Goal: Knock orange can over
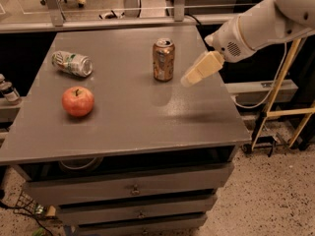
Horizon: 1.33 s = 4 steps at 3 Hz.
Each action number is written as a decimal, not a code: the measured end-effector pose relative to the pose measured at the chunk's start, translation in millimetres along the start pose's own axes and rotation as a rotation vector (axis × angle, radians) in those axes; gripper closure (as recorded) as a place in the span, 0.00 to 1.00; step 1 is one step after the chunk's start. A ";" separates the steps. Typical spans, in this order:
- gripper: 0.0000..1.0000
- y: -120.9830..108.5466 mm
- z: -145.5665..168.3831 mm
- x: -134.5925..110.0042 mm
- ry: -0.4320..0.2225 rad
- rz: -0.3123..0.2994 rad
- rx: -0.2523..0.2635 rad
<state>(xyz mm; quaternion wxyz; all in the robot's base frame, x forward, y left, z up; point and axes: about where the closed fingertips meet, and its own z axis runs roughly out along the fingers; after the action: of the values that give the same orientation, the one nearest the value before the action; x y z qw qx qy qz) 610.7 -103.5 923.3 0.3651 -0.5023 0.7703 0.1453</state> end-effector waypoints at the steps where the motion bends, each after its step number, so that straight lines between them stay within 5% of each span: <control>1: 0.00 -12.4 29.8 -11.6 -0.061 0.015 0.011; 4: 0.00 -22.2 78.8 -46.8 -0.110 0.027 0.035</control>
Offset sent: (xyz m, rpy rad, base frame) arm 0.0622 0.0444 -0.0231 0.0763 -0.0669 -0.0552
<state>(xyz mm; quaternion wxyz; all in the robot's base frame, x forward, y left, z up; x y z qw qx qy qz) 673.7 -35.8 905.2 0.4136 -0.4766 0.7582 0.1641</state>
